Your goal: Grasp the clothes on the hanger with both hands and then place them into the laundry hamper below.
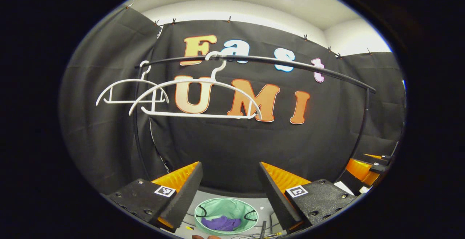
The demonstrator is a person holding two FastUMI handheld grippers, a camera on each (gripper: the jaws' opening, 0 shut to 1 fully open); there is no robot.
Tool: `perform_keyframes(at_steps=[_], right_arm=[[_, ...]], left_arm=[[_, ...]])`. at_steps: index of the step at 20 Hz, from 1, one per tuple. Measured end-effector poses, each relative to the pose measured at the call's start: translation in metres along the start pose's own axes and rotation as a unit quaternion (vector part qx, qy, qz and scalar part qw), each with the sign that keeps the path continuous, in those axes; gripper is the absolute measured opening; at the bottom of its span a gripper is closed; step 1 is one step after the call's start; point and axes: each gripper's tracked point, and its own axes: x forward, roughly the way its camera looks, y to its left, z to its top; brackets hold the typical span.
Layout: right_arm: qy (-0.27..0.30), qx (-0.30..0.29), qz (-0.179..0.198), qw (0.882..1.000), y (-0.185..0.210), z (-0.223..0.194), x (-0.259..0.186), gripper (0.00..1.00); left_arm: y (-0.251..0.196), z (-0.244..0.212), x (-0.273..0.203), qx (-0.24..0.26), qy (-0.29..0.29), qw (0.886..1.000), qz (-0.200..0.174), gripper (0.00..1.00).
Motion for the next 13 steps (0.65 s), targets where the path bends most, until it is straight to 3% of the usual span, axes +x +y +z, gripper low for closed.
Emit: perform_keyframes(at_steps=[5, 13], right_arm=[[-0.004, 0.001, -0.010, 1.000, -0.008, 0.000, -0.025, 0.88], [-0.037, 0.015, -0.036, 0.999, 0.007, 0.023, -0.020, 0.88]], left_arm=[[-0.007, 0.003, -0.018, 0.010, -0.005, 1.000, -0.004, 0.93], [0.021, 0.025, -0.007, 0.017, -0.021, 1.000, -0.015, 0.93]])
